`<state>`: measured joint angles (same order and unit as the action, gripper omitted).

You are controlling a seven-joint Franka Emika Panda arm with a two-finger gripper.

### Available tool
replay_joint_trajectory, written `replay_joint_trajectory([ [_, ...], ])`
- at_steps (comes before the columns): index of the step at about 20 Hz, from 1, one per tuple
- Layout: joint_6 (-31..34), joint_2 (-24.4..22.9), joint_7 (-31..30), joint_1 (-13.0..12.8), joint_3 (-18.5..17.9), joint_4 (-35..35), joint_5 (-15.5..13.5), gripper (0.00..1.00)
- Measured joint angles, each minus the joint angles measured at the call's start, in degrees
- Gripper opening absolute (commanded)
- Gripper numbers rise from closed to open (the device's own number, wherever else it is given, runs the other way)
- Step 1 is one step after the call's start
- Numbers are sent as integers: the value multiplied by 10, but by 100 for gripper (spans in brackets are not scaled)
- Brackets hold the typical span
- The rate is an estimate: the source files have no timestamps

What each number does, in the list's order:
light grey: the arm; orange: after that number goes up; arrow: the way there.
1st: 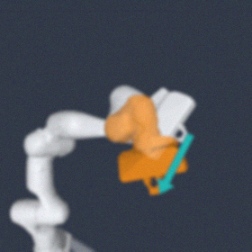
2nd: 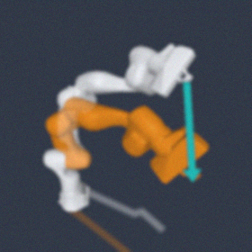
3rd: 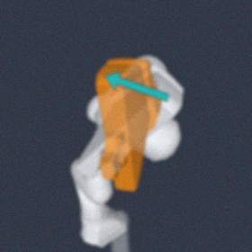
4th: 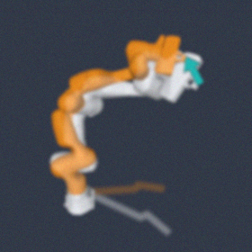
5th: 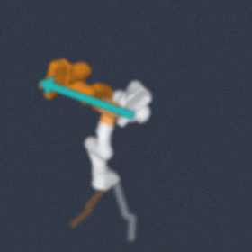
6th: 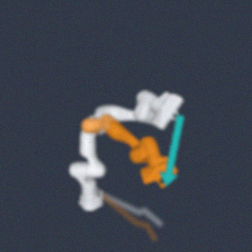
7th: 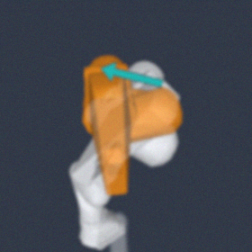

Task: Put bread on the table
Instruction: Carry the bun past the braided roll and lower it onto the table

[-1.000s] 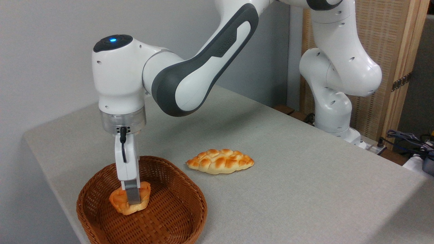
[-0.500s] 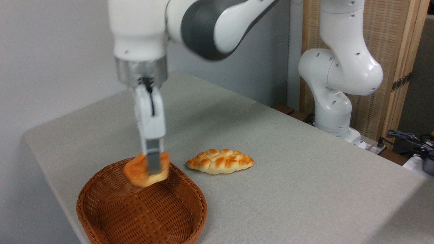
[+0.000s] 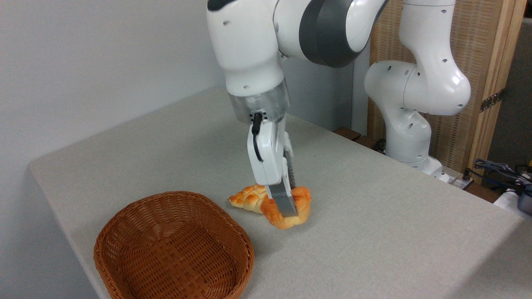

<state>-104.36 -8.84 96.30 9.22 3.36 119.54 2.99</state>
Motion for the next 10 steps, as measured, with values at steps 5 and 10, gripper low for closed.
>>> replay_joint_trajectory([
  [5, 0, 0, 71, 0, 0, 30, 22, 100],
  [10, 0, 7, 83, -1, 0, 45, 29, 100],
])
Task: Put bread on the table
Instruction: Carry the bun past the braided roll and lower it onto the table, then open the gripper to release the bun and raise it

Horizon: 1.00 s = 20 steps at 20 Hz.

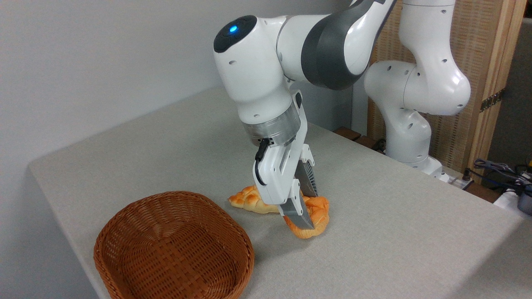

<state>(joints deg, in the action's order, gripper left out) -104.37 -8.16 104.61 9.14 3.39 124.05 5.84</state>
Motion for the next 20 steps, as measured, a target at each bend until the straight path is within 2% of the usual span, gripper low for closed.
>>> replay_joint_trajectory([
  [12, -1, -3, -4, 0, 0, -11, -1, 100],
  [14, -1, -10, -50, 0, 0, -31, -19, 100],
  [17, 13, -25, -182, -1, 1, -87, -67, 100],
  [20, 45, -32, -303, -1, 1, -142, -95, 100],
])
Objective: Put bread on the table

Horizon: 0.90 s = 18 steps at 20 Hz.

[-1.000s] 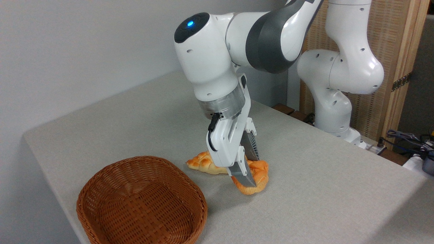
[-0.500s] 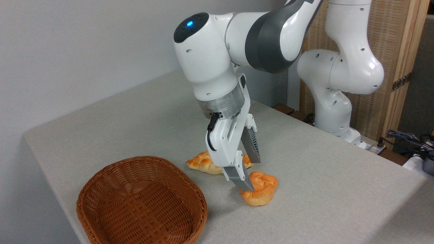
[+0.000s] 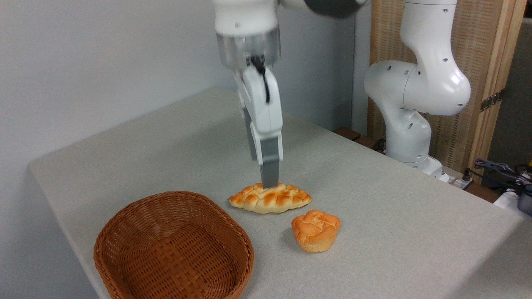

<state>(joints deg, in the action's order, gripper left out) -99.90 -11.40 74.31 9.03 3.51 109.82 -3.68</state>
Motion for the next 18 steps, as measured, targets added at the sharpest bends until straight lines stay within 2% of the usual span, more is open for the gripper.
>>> replay_joint_trajectory([
  [4, 32, 1, -149, -2, 1, -45, -6, 100],
  [6, 33, 7, -204, -3, 2, -58, -7, 100],
  [8, 34, 17, -241, -20, 2, -78, -7, 100],
  [11, 65, 40, -278, -53, -6, -123, -7, 100],
  [18, 86, 84, -304, -65, -11, -174, -7, 100],
])
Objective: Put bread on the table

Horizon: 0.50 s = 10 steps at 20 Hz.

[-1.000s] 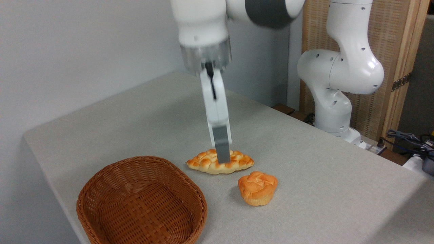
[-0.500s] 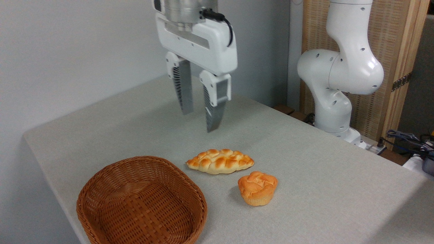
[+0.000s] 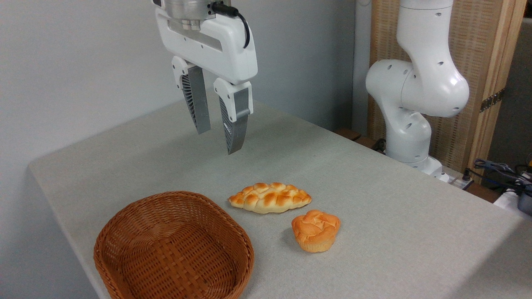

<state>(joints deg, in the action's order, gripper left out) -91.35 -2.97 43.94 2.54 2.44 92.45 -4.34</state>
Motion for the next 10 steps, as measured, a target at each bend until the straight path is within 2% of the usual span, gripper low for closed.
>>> replay_joint_trajectory([
  [7, 11, 2, 0, -10, -1, -2, 0, 100],
  [8, 14, 3, 0, -10, -1, -2, 3, 100],
  [10, 26, 6, 0, -15, 0, -2, 29, 100],
])
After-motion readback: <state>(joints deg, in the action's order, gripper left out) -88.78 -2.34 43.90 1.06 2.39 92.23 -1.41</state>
